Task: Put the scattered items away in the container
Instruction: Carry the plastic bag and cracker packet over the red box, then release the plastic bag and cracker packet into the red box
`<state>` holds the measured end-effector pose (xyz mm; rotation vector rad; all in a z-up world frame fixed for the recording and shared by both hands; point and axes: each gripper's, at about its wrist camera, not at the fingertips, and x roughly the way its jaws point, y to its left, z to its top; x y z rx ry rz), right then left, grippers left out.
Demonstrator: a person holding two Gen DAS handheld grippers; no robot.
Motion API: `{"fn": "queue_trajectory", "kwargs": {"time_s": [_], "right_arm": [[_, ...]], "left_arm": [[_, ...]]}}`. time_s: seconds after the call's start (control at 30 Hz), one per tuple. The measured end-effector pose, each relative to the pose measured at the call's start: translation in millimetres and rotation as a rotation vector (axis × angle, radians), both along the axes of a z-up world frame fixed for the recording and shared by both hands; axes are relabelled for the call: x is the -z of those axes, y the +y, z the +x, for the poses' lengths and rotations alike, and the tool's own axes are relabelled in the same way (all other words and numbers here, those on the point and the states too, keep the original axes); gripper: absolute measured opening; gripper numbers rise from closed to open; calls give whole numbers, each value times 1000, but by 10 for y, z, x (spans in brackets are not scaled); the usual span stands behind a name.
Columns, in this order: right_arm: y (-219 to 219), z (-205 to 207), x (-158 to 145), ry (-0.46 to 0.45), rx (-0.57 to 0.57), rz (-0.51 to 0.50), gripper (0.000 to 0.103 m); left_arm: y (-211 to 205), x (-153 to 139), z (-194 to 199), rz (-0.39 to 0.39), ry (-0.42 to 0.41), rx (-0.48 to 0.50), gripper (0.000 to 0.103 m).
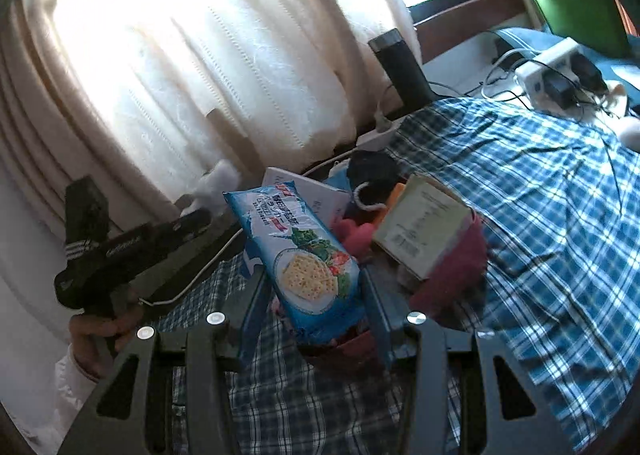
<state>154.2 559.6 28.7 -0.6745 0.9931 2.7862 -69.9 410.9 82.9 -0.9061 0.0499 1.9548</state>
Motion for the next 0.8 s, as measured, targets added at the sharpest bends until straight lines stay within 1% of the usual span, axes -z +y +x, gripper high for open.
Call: {"fn": "queue_trajectory", "kwargs": {"time_s": [0.07,0.13,0.17,0.2,0.27,0.37,0.5,0.57,0.63,0.7,0.73,0.8], "right_arm": [[58,34,20,11,7,-20,50],[103,28,50,20,16,-41,50],[120,9,70,24,21,-53,50],[130,8,88,27,32,-69,50],[150,8,123,33,54,-101,50],[141,-14,198,17,78,-134,50],[49,-102,244,-12,120,-116,50],[-24,-139,228,-38,154,-62,51],[-113,-185,206,-90,218,23,52],[-147,-230,224,-140,258,64,53],[-161,-273,254,-166,255,71,53],[-197,-323,290,-175,239,91,53]], "left_arm": [[172,55,-40,-8,-22,7,33],[318,176,-117,-34,-68,20,34],[348,234,-138,-46,-90,20,36],[359,290,-159,-52,-108,14,44],[330,364,-205,-53,-117,-15,51],[261,424,-241,-60,-142,-12,51],[172,366,-156,-75,-77,-5,51],[114,310,-93,-78,-38,2,51],[39,255,-37,-80,-8,4,53],[-44,207,23,-79,20,0,59],[-89,184,60,-77,36,-2,59],[-159,152,123,-79,64,-6,59]]}}
